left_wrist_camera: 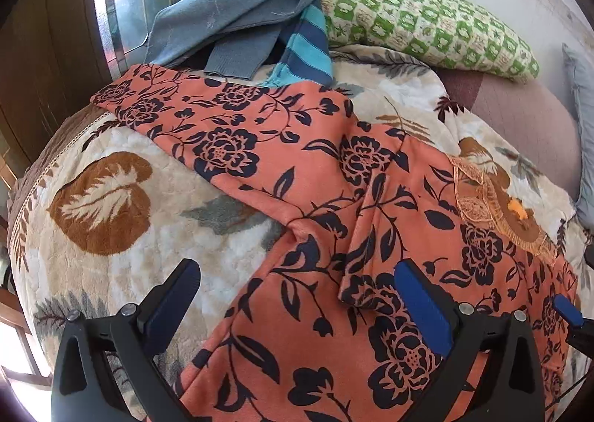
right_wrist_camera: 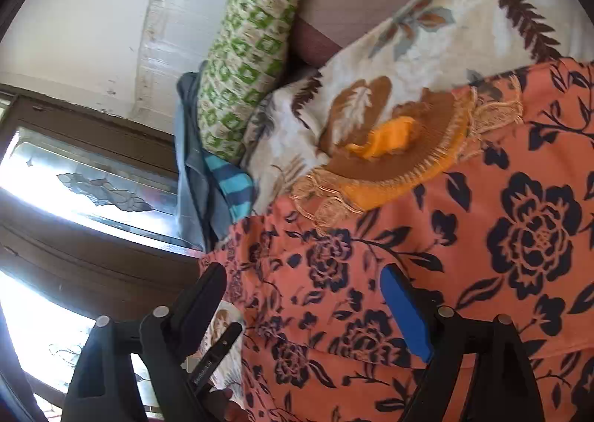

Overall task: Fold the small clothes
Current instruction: 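Fold the held sleeve across the blouse body with the right gripper, then grasp the other sleeve cuff with the left gripper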

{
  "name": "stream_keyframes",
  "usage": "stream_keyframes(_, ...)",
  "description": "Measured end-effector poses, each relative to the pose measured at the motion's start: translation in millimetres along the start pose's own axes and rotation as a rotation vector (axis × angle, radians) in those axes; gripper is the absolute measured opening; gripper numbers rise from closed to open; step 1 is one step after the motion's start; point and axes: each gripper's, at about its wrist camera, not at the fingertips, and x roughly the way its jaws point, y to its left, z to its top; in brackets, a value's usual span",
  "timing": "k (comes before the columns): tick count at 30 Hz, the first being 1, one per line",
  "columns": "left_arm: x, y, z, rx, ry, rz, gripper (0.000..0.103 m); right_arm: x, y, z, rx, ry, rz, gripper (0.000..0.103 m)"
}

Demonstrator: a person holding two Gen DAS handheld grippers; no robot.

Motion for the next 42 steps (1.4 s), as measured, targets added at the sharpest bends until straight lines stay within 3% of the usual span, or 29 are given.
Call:
stream_keyframes(4, 25.4, -29.4, -10.8, 0.151, 0.07, 0.109, 0.103, 22.5, -39.4, -1.9, 0.017, 0.11, -0.23, 0.079)
stream_keyframes(8, 27.2, -31.9, -11.2, 0.14, 0.072, 0.117, 0.103, 12.5, -47.6, 0.6, 0.044, 0.109, -0.181, 0.075)
stream_keyframes(13, 17.1, -25.0, -3.7, 0.096, 0.044, 0.081, 0.103, 1.6, -16.6, -7.8, -0.072, 0.075, -0.014, 0.075)
stream_keyframes(16, 6.8, -18.5, 3.3, 0.075, -0.009, 0.082, 0.103, 5.6, -1.2, -19.8, -0.138, 0.074, 0.034, 0.075)
stream_keyframes(18, 1.9, -11.1, 8.0, 0.049, -0.037, 0.075, 0.103, 17.4, 5.0, -28.0, -0.163, 0.104, 0.025, 0.075)
stream_keyframes(21, 0.6, 1.6, 14.1, 0.012, -0.032, 0.06, 0.103, 57.9, -3.3, -40.0, -0.147, 0.215, -0.103, 0.074)
stream_keyframes(22, 1.0, 6.8, 16.5, -0.001, -0.021, 0.053, 0.103, 58.7, -6.3, -42.0, -0.161, 0.194, -0.091, 0.074)
stream_keyframes(26, -2.6, 41.6, 32.3, -0.094, -0.012, 0.011, 0.103, 57.8, -10.3, -41.8, -0.161, 0.192, -0.071, 0.074)
stream_keyframes(30, 2.0, 102.1, 62.4, -0.258, -0.006, -0.039, 0.103, 57.0, -14.5, -41.2, -0.136, 0.175, -0.051, 0.076)
stream_keyframes(36, 39.8, 209.3, 112.7, -0.476, 0.056, -0.189, 0.103, 60.1, -5.3, -43.7, -0.186, 0.18, -0.072, 0.081)
stream_keyframes(40, 81.0, 265.9, 121.6, -0.654, 0.154, -0.35, 0.103, 64.2, -1.9, -42.8, -0.199, 0.192, -0.066, 0.088)
stream_keyframes(42, 93.2, 284.9, 120.4, -0.744, 0.145, -0.392, 0.103, 66.5, 0.0, -42.6, -0.21, 0.2, -0.066, 0.09)
